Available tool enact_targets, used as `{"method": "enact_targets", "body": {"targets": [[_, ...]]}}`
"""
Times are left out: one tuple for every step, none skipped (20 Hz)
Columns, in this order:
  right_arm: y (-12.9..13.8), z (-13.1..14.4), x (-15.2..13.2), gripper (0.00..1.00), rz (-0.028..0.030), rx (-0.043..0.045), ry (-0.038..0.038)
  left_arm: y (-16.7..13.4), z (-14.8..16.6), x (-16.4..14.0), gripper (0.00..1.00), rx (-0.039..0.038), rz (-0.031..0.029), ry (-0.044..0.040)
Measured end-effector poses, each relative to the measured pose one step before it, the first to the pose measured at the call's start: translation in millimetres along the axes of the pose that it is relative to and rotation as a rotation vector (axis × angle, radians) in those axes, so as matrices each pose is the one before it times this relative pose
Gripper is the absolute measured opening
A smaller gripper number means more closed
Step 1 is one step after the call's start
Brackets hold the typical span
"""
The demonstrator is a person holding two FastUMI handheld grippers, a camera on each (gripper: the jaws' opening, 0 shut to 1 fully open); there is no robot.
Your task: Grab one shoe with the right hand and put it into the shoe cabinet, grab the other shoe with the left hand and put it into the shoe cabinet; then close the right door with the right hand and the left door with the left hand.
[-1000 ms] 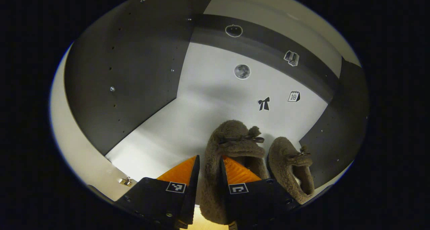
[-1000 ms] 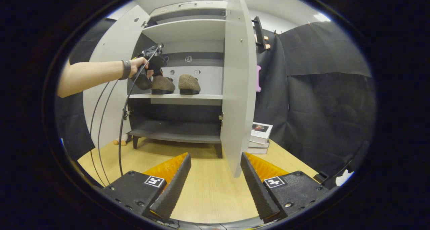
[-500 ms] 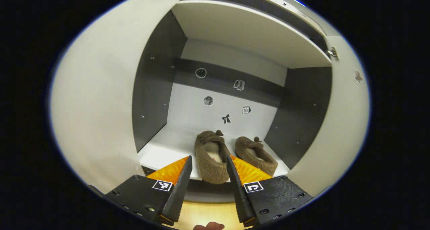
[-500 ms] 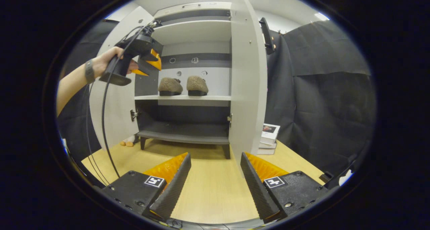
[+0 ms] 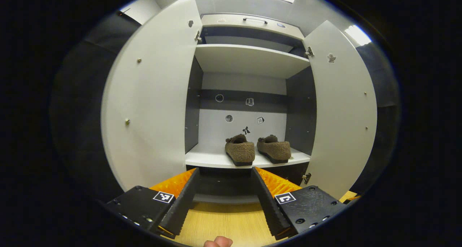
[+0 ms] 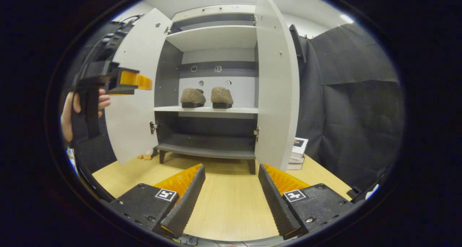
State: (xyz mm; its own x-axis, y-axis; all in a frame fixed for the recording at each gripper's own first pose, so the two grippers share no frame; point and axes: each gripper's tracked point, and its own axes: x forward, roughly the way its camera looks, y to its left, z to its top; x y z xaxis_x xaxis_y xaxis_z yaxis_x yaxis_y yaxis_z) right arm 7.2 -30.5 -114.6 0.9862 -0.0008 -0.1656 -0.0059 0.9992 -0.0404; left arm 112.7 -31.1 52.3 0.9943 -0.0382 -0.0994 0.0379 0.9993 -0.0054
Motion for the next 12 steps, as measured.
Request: {"method": "enact_targets", "body": {"targets": [[-0.02, -1.47, -0.21, 0.93, -0.00206, -0.00097, 0.00204, 4.14, -3.33, -10.5, 0.86, 0.00037, 0.01528, -0.01755], [-1.96, -0.86, -0.96, 0.93, -0.01101, -0.00341, -0.00275, 4.03, -6.01, -10.88, 0.86, 0.0006, 0.01255, -0.01097], [-1.53, -0.4, -0.17, 0.93, -0.00901, 0.00022, -0.00262, 2.7, -5.49, -10.31, 0.88, 0.00155, 0.01699, -0.00961], [0.9, -1.99, -0.77, 0.93, -0.00124, 0.0064, 0.00265, 3.28, -5.89, -9.56, 0.9, -0.0011, 0.01705, -0.00599], [1.9, -2.3, -0.3, 0.95, 0.0038, 0.01285, 0.00471, 1.8, -7.77, -8.97, 0.91, -0.00714, 0.00977, -0.00178], [2.73, 0.03, -0.91, 0.93, 0.01085, 0.01762, 0.00228, -0.87, -7.84, -9.0, 0.92, -0.00835, 0.00004, 0.00208], [1.52, 1.74, -0.76, 0.93, 0.00572, 0.01236, -0.00085, -1.73, -7.45, -7.17, 0.92, 0.0021, 0.00316, 0.00311], [-2.22, 1.53, -0.83, 0.93, -0.00833, -0.00688, 0.00531, 0.98, -8.3, -7.95, 0.92, 0.01086, 0.00608, 0.01365], [-4.12, 3.15, -2.82, 0.93, -0.01042, -0.01348, -0.00379, 0.76, -7.71, -6.04, 0.95, 0.01397, 0.00468, 0.01452], [-3.56, 7.79, -3.61, 0.93, -0.00664, -0.0084, -0.01113, 1.0, -3.46, -5.35, 0.95, 0.01203, 0.00458, 0.00804], [-2.56, 9.06, -4.67, 0.93, 0.00228, -0.00505, -0.01199, 0.7, -2.5, -4.15, 0.96, 0.01008, 0.00542, -0.00049], [-4.7, 10.93, -4.19, 0.93, -0.00096, -0.00168, -0.01517, 0.32, -1.03, -3.52, 0.95, -0.00112, 0.00315, -0.0011]]}}
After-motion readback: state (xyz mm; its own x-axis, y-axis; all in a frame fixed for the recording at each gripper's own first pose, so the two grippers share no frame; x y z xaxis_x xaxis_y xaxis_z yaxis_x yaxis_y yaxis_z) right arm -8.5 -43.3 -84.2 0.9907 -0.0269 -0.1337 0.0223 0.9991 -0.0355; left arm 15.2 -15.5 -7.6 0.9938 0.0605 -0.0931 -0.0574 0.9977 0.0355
